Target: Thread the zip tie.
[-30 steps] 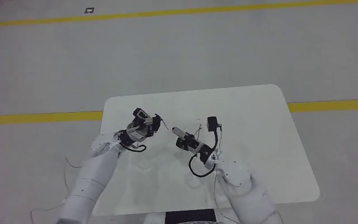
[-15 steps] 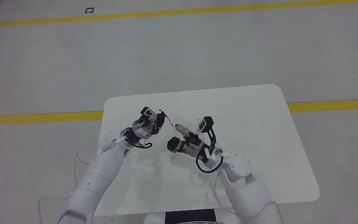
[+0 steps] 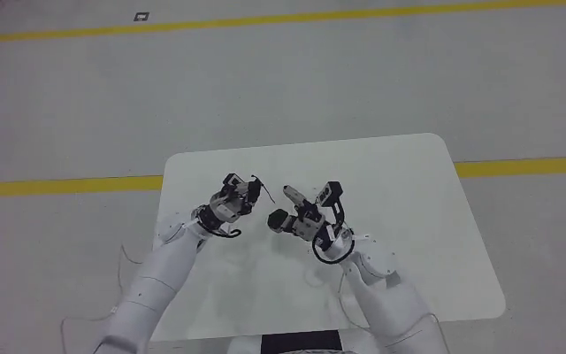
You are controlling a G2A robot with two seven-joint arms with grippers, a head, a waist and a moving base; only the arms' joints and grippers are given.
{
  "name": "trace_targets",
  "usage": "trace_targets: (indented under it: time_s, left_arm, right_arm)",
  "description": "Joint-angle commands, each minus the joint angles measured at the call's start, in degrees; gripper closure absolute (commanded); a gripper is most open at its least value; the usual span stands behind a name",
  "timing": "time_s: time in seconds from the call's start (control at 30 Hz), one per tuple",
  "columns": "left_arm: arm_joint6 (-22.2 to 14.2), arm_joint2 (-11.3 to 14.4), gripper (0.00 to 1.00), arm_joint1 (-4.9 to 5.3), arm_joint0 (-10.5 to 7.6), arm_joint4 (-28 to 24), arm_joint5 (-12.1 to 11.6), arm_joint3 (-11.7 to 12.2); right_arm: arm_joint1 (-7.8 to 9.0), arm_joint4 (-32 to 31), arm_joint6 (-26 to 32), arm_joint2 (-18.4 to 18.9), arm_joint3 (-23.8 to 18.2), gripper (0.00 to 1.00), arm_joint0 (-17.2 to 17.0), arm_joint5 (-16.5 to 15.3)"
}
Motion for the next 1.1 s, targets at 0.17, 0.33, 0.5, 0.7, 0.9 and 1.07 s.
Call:
trace_targets:
  time_s: [0.17,0.33,0.5,0.7,0.9,1.07]
  left_arm:
    - [-0.69,0.23,1.0,0.06,-0.07,0.61,0.66,-0.07]
    - [-0.69,0.23,1.0,0.06,-0.07,0.61,0.66,-0.07]
    - [-0.69,0.23,1.0,0.06,-0.07,0.61,0.66,-0.07]
    - [-0.69,0.23,1.0,0.06,-0.07,0.61,0.66,-0.07]
    - [-0.69,0.23,1.0,0.06,-0.07,0.61,0.66,-0.07]
    - [-0.69,0.23,1.0,0.06,-0.07,0.61,0.66,-0.07]
  right_arm:
    - [0.23,5.05,1.28,-0.44,1.65,0.67,0.94,0.71]
    - [0.43,6.3,1.25,-0.8,2.57,0.72,1.58,0.81]
    - [0.69,6.84,0.95,-1.17,2.76,0.75,1.81,0.61]
    - [1.0,7.12,0.62,-1.55,2.77,0.78,1.95,0.42]
    - [1.35,6.19,-0.22,-1.88,2.42,0.96,1.84,-0.25]
    - [1.63,5.98,-0.53,-2.18,2.11,1.0,1.75,-0.52]
